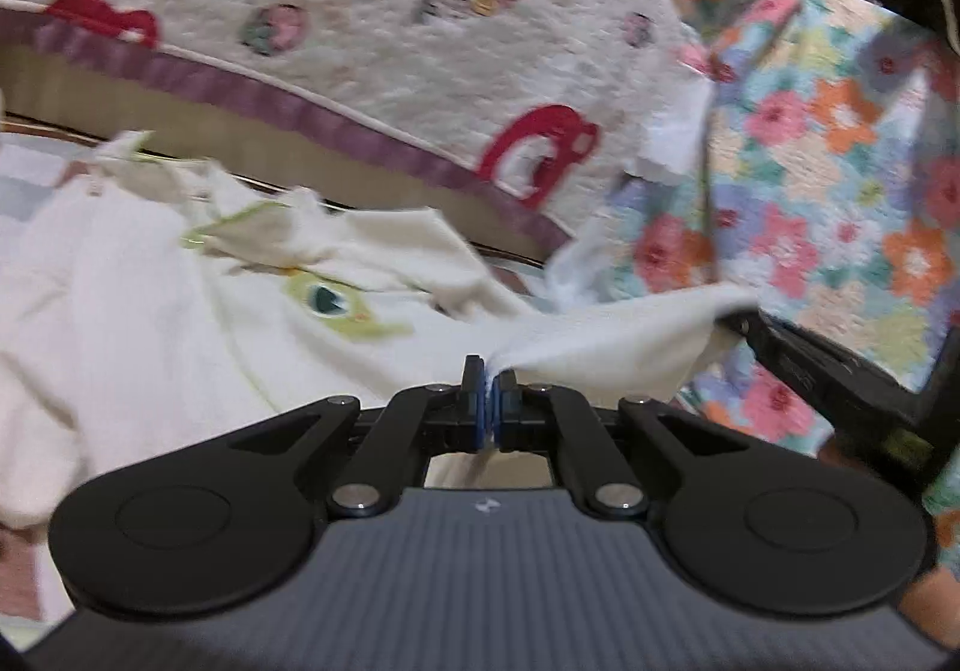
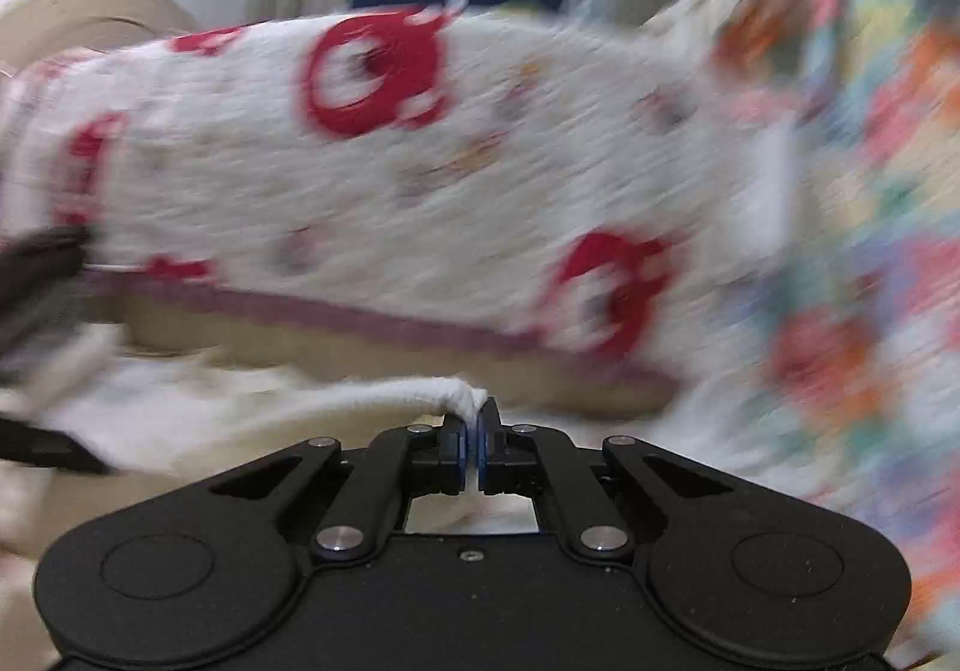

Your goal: Fold clothes

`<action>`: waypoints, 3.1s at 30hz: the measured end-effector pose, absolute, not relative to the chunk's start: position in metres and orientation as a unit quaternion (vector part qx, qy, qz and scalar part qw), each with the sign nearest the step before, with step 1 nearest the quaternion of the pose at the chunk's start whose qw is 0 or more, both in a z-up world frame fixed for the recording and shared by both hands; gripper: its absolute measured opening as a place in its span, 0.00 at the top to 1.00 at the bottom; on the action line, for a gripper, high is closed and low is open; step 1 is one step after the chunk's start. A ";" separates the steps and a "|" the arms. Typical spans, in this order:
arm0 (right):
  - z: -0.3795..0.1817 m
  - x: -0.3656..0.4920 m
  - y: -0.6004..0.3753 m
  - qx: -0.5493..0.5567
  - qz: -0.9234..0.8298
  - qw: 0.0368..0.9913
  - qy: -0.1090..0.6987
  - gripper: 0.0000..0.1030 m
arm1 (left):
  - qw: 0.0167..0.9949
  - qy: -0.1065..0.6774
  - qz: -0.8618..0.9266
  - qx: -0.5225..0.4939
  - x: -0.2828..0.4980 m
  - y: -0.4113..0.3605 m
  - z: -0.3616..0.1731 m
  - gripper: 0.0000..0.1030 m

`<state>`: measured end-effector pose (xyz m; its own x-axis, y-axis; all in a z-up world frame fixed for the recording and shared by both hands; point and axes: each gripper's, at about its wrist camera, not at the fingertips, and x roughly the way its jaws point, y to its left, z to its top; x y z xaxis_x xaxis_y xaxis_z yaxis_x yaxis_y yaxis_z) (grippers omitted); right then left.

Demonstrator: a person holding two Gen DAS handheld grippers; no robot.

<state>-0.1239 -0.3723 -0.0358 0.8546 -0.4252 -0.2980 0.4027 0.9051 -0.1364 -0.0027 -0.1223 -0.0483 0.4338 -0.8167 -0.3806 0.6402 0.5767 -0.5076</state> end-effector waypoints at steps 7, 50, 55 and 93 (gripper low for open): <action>-0.107 -0.151 -0.452 0.172 -0.238 0.911 0.291 0.97 | 0.790 0.386 -0.469 -0.082 -0.029 -0.174 -0.091 0.95; -0.075 -0.153 -0.405 0.157 0.061 0.922 0.348 0.67 | 0.888 0.424 -0.178 0.024 0.007 0.003 -0.074 0.46; -0.087 -0.068 -0.301 0.112 0.236 0.863 0.433 0.64 | 0.892 0.399 -0.187 0.098 0.018 -0.003 -0.090 0.42; -0.113 -0.105 -0.194 -0.108 0.368 0.808 0.448 0.54 | 0.860 0.456 -0.201 0.115 0.044 -0.012 -0.139 0.36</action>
<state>-0.1053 -0.1940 -0.1131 0.3289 0.4973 -0.8028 -0.6907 0.7064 0.1546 0.0445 -0.0124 -0.1391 0.5040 -0.2412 -0.8293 0.4505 0.8926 0.0142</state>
